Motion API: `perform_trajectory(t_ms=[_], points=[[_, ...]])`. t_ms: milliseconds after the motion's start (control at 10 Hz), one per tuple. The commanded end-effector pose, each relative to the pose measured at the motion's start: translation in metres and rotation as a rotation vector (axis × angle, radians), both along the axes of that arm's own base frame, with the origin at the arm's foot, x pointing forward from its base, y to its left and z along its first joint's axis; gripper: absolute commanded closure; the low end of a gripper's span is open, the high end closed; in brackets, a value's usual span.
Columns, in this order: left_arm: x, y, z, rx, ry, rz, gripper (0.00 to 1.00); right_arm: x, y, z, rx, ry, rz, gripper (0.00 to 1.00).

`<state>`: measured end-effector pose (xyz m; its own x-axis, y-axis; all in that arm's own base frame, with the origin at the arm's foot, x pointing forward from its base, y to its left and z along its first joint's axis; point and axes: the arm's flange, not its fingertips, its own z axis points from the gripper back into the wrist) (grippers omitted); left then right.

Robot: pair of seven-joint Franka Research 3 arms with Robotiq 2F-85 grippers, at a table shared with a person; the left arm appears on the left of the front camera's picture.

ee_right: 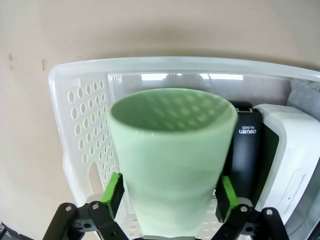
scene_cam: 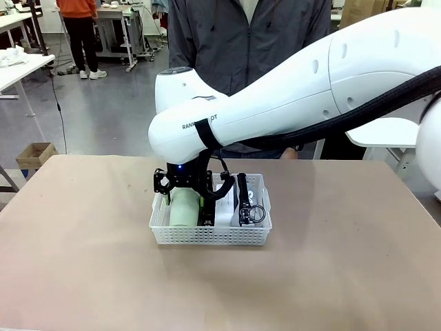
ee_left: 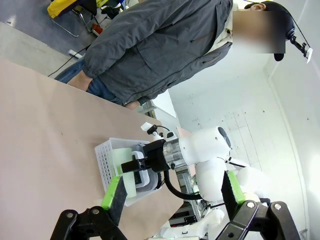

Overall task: Efficiently arrange items inside the basket to fit them all.
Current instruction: Pick up the Reusable plastic cup and place it inside the Organizing basket.

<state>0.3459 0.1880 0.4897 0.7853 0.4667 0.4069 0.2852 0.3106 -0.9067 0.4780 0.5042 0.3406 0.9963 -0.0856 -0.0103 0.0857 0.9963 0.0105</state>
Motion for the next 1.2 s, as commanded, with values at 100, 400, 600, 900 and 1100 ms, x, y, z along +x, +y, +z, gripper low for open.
perform_trajectory(t_ms=[100,400,600,900,1100], points=[[-0.003,-0.001,0.002,0.002,0.001,-0.003,0.00,0.001,0.001,0.006,0.007,0.001,-0.015,0.00],[-0.003,-0.001,0.002,0.002,0.001,-0.003,0.00,-0.008,-0.020,0.036,0.037,-0.041,-0.009,0.00],[-0.003,-0.001,0.002,0.002,0.001,-0.003,0.00,-0.023,-0.070,0.089,0.101,-0.028,0.049,0.00],[-0.003,-0.001,0.002,0.002,0.001,-0.003,0.00,-0.043,-0.194,0.153,0.515,0.035,0.323,0.00],[-0.003,-0.001,0.002,0.002,0.001,-0.003,0.00,-0.055,-0.289,0.168,0.809,0.067,0.245,0.00]])
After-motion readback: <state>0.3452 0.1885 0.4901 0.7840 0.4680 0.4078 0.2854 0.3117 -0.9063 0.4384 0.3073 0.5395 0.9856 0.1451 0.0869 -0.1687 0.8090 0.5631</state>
